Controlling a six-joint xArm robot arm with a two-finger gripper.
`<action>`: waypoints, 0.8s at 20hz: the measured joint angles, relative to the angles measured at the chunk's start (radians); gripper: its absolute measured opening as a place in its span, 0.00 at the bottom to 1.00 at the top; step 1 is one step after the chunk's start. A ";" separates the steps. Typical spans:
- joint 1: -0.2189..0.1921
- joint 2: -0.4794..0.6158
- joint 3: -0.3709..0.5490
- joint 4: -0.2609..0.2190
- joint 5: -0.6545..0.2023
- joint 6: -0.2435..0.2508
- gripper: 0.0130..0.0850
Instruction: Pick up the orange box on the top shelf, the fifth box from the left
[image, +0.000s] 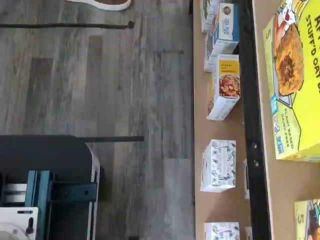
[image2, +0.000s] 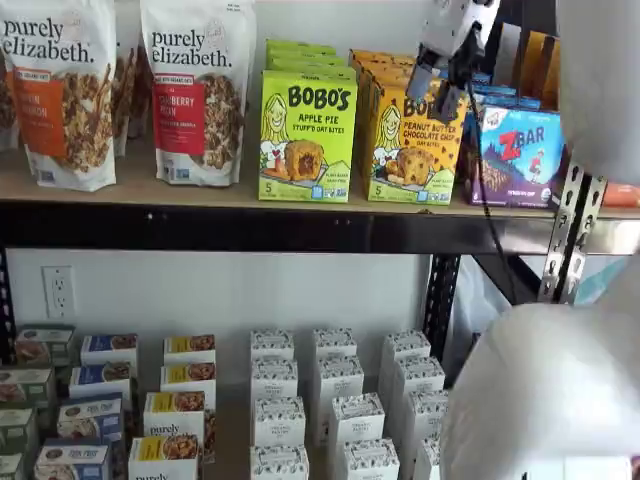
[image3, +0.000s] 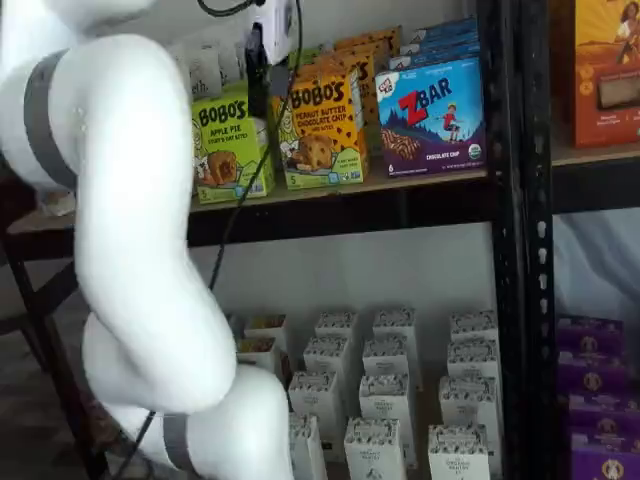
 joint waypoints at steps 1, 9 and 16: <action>0.000 -0.009 0.011 0.005 -0.013 0.001 1.00; 0.037 -0.095 0.092 0.016 -0.068 0.040 1.00; 0.033 -0.064 0.044 -0.058 -0.070 0.021 1.00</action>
